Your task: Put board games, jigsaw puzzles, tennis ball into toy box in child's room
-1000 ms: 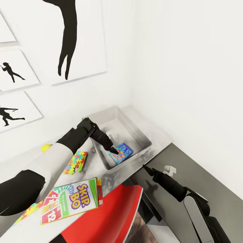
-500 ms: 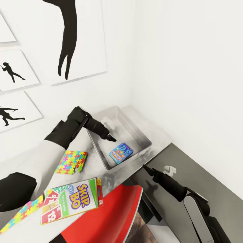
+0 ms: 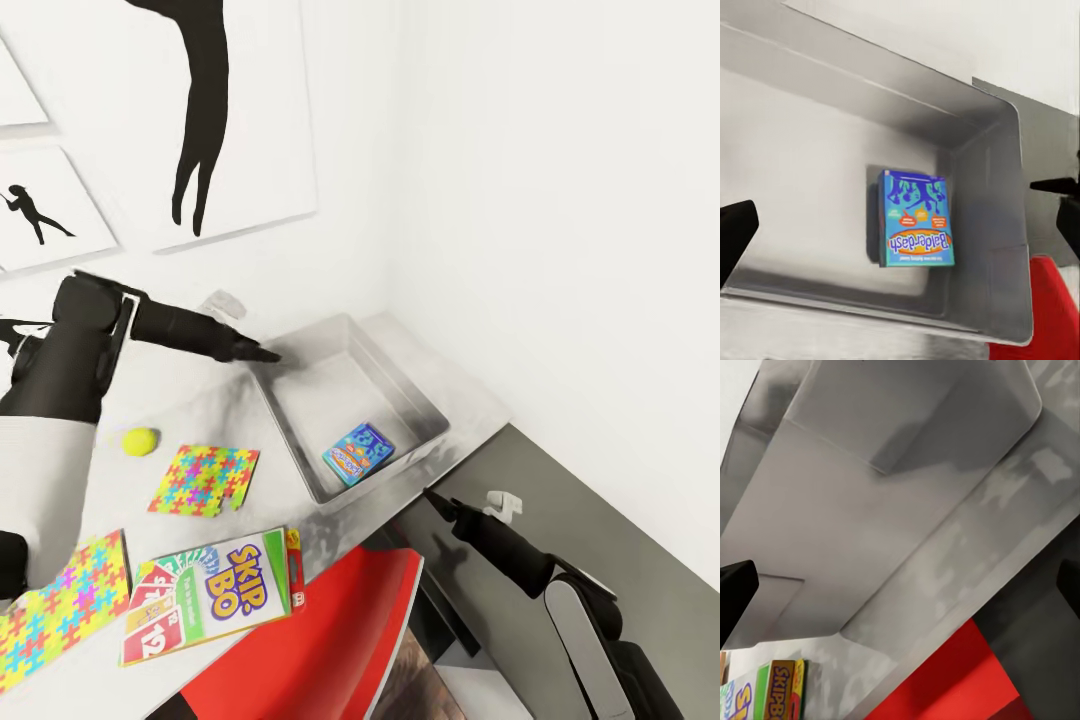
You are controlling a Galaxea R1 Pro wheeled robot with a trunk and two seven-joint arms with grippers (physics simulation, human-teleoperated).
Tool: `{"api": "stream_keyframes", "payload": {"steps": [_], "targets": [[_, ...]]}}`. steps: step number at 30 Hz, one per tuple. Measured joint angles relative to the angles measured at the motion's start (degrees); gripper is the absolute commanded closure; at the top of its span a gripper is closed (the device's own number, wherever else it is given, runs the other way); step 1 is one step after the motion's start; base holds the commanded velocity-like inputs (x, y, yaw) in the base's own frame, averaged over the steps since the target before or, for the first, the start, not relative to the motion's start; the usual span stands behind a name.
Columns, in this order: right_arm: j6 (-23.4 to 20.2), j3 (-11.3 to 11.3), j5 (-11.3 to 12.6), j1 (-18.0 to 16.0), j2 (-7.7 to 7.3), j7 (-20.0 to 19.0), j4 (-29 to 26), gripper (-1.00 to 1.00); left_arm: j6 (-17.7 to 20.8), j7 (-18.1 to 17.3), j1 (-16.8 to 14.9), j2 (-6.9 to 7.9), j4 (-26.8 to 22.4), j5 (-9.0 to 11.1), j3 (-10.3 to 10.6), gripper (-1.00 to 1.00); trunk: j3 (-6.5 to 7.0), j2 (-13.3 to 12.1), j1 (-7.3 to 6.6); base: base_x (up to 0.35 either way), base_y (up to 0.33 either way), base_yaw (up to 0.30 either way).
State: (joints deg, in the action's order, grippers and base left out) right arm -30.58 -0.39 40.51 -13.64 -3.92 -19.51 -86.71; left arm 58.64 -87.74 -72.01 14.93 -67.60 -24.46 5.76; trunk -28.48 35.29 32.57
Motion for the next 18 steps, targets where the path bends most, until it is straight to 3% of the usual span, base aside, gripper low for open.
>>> {"api": "stream_keyframes", "payload": {"steps": [1, 4, 6, 7, 8, 9, 11, 14, 18], "targets": [[0.00, 0.00, 0.01, -0.01, -0.01, 0.00, -0.02, -1.00, 0.10, -1.64, 0.07, 1.66, -0.48, 0.07, -1.84, -1.00, 0.00, 0.00, 0.00, 0.000, 0.000, 0.000], [0.00, 0.00, 0.01, 0.03, -0.02, -0.25, -0.07, -1.00, 0.23, -1.72, 0.43, 6.06, -2.55, 1.77, -8.72, -1.00, 0.00, 0.00, 0.00, 0.000, 0.000, 0.000], [0.01, 0.00, -0.02, 0.02, -0.02, -0.84, -0.08, -1.00, 0.18, -1.73, 1.52, 8.73, -3.14, 4.91, -14.27, -1.00, 0.00, 0.00, 0.00, 0.000, 0.000, 0.000], [0.01, 0.00, -0.04, 0.03, -0.02, -0.99, -0.08, -1.00, 0.17, -1.73, 2.04, 9.55, -3.24, 5.97, -15.66, -1.00, 0.00, 0.00, 0.00, 0.000, 0.000, 0.000], [0.02, 0.00, -0.09, 0.04, -0.02, -1.25, -0.08, -1.00, 0.16, -1.73, 3.32, 11.17, -3.46, 8.09, -17.90, -1.00, -0.01, 0.00, 0.00, 0.000, 0.000, 0.000], [0.02, 0.00, -0.14, 0.04, -0.02, -1.54, -0.08, -1.00, 0.15, -1.73, 5.82, 13.77, -3.67, 11.50, -20.44, -1.00, -0.01, 0.00, 0.00, 0.000, 0.000, 0.000], [0.02, 0.00, -0.13, 0.04, -0.02, -1.69, -0.09, -1.00, 0.12, -1.74, 9.29, 16.76, -3.78, 14.96, -22.12, -1.00, -0.01, 0.00, 0.00, -0.009, 0.000, 0.000], [0.02, 0.00, -0.04, 0.01, -0.02, -1.81, -0.14, -1.00, -0.03, -1.86, 17.59, 21.33, -3.88, 20.69, -23.60, -1.00, -0.01, 0.00, 0.01, -0.072, 0.000, 0.000], [0.02, 0.00, -0.02, 0.00, -0.02, -1.84, -0.22, -1.00, -0.20, -2.03, 25.45, 22.74, -3.70, 25.54, -25.64, -1.00, -0.01, 0.00, 0.01, -0.091, 0.000, 0.000]]}}
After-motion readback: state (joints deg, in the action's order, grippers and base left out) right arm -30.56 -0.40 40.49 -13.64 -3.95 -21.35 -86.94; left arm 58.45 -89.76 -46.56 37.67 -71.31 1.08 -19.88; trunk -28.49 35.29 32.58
